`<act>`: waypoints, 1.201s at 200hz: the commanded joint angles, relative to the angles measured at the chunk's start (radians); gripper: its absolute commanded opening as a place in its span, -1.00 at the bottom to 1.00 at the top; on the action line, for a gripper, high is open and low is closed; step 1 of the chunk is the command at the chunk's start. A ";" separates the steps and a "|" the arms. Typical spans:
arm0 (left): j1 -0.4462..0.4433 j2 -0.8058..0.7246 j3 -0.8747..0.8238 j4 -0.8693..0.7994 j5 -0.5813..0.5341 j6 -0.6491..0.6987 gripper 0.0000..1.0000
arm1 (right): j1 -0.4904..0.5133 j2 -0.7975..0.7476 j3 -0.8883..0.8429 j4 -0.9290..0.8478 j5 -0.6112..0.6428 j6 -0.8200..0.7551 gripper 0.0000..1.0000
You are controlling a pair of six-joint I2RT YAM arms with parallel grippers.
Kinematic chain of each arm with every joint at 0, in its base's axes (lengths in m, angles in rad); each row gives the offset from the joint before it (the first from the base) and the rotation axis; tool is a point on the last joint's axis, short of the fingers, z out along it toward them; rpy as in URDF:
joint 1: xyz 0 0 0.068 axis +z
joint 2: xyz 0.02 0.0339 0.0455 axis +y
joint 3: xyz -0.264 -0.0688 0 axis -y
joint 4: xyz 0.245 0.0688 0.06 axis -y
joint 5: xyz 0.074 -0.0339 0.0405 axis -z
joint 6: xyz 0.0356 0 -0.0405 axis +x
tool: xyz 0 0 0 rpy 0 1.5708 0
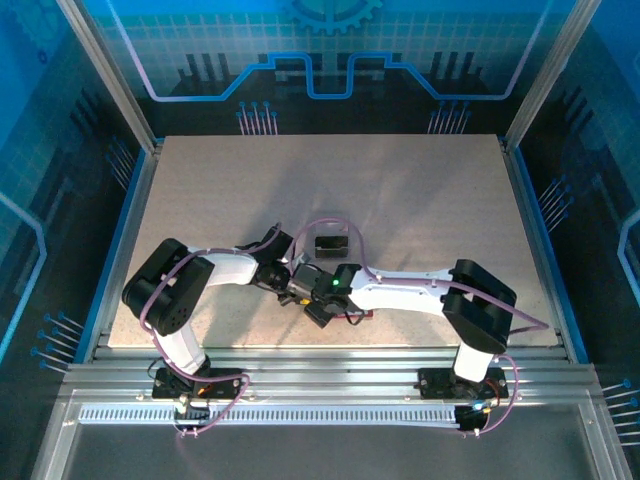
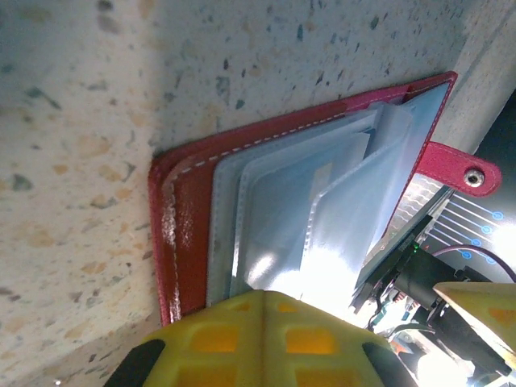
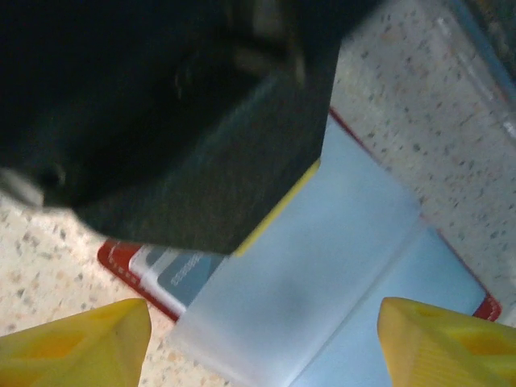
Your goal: Take the credit cards out of the card holder
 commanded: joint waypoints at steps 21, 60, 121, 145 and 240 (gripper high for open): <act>-0.001 0.011 -0.011 -0.080 -0.034 0.013 -0.92 | 0.030 0.082 0.032 -0.078 0.083 -0.008 0.51; -0.002 0.013 -0.010 -0.079 -0.033 0.010 -0.92 | 0.045 0.044 0.012 -0.092 0.069 0.011 0.50; -0.002 0.008 0.000 -0.094 -0.034 0.016 -0.91 | 0.044 -0.188 -0.240 0.219 -0.040 -0.009 0.49; -0.001 0.009 -0.002 -0.091 -0.035 0.016 -0.91 | 0.050 -0.226 -0.321 0.318 -0.053 -0.103 0.46; -0.001 0.006 -0.009 -0.110 -0.036 0.033 -0.92 | 0.119 -0.395 -0.643 0.829 0.034 -0.715 0.52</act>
